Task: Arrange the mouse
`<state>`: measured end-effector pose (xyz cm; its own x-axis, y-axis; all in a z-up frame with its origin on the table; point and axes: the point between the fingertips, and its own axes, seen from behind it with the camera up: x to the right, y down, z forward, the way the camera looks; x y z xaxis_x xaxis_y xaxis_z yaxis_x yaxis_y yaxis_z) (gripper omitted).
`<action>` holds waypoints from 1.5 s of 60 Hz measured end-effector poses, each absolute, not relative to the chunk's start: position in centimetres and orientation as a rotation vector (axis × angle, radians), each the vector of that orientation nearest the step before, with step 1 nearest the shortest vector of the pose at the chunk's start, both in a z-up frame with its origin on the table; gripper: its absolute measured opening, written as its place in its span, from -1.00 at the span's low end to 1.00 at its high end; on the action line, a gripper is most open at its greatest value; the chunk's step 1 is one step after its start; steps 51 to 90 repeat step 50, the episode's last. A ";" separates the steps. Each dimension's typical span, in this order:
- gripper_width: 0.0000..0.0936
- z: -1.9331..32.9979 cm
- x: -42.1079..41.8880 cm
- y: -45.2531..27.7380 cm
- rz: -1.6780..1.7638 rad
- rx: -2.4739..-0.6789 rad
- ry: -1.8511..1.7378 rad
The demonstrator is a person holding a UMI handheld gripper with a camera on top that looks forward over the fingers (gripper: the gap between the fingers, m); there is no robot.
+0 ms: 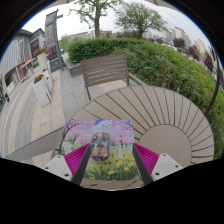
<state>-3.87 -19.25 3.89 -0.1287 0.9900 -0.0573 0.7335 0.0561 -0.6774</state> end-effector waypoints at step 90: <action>0.83 21.0 21.6 2.2 0.733 -1.678 -2.013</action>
